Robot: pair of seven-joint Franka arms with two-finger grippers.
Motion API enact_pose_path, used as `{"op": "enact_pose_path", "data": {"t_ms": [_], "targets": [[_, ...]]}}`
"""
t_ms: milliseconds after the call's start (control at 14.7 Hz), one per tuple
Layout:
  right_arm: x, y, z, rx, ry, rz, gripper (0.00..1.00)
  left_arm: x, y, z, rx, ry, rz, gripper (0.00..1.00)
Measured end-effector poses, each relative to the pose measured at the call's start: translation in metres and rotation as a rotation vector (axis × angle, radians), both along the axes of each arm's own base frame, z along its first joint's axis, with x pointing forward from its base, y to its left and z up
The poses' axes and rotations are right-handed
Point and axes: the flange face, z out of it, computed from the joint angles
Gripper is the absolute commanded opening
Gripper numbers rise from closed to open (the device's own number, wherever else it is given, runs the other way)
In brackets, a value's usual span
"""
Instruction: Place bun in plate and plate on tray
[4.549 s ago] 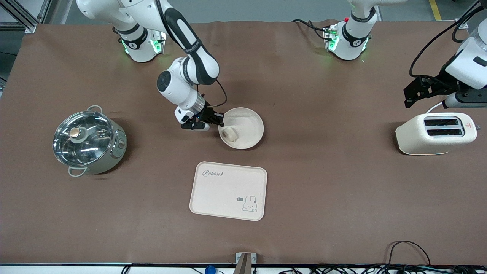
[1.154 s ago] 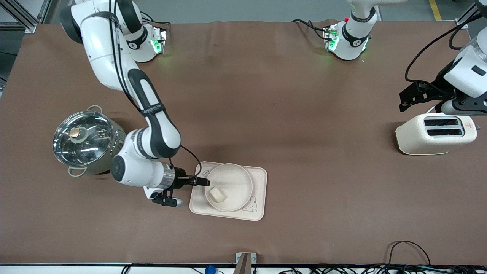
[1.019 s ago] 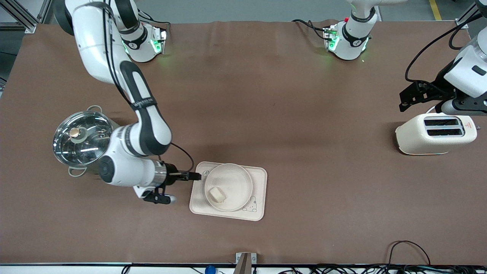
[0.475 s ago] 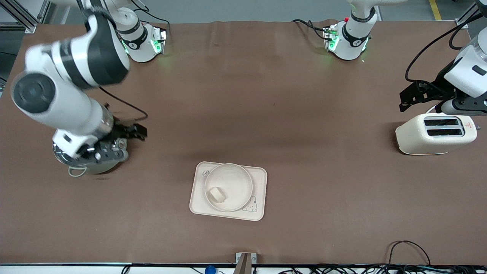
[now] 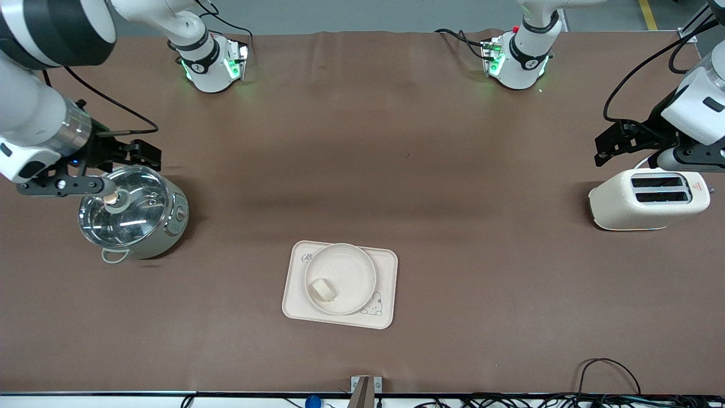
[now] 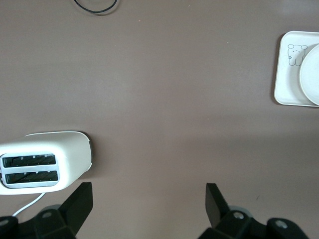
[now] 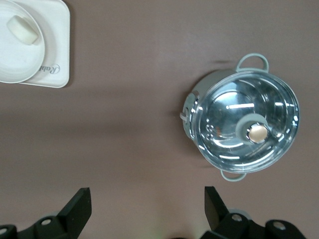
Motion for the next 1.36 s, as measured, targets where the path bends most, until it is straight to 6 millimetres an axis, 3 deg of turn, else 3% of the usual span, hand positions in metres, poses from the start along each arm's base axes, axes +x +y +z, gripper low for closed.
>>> {"op": "enact_pose_path", "data": {"t_ms": [136, 340, 475, 679, 883, 1358], "targets": [[-0.010, -0.039, 0.012, -0.006, -0.016, -0.045, 1.00, 0.000, 0.000, 0.000, 0.000, 0.000, 0.000, 1.00], [-0.026, -0.122, 0.036, 0.013, -0.055, -0.085, 1.00, 0.000, 0.000, 0.000, 0.000, 0.000, -0.001, 1.00], [-0.037, -0.154, 0.047, 0.021, -0.075, -0.090, 1.00, 0.000, 0.000, 0.000, 0.000, 0.000, -0.001, 1.00], [-0.042, -0.148, 0.058, 0.023, -0.098, -0.074, 1.00, 0.000, 0.000, 0.000, 0.000, 0.000, -0.001, 1.00], [-0.040, -0.136, 0.057, 0.022, -0.105, -0.052, 1.00, 0.000, 0.000, 0.000, 0.000, 0.000, -0.001, 1.00], [-0.040, -0.138, 0.053, 0.023, -0.096, -0.057, 1.00, 0.000, 0.000, 0.000, 0.000, 0.000, 0.000, 1.00]]}}
